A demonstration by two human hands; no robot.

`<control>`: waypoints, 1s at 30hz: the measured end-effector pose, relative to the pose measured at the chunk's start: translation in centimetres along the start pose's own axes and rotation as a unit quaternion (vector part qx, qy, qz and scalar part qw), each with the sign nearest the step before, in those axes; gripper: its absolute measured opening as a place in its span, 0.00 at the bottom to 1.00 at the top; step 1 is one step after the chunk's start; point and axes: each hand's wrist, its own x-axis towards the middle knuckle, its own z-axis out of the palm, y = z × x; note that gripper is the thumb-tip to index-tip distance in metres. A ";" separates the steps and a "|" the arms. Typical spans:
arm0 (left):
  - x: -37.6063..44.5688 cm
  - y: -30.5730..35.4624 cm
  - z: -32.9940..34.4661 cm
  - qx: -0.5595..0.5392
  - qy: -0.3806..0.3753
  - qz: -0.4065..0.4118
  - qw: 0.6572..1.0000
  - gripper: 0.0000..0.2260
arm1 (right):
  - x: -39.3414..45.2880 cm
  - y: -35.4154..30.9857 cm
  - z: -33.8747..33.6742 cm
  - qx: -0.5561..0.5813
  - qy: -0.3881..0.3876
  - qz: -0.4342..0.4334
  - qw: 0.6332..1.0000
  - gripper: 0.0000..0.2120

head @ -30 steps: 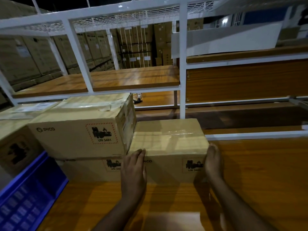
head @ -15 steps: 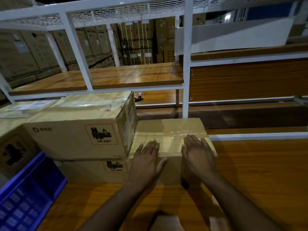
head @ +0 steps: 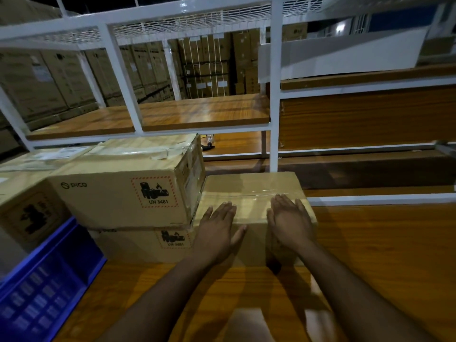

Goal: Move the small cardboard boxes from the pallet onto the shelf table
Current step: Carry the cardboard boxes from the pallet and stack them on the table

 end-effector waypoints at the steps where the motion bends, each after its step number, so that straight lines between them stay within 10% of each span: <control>1: 0.1 -0.1 -0.3 -0.004 -0.014 0.004 1.000 0.32 | -0.2 -0.2 0.2 0.023 0.008 0.007 1.000 0.23; 13: -8.5 -0.3 -1.1 -0.164 0.108 -0.033 0.980 0.26 | -6.3 -7.5 2.3 0.272 0.177 -0.069 0.943 0.05; 30: -29.1 -8.7 -2.8 -0.160 0.227 -0.216 0.936 0.20 | -16.0 -23.5 3.4 0.314 0.058 -0.226 0.920 0.05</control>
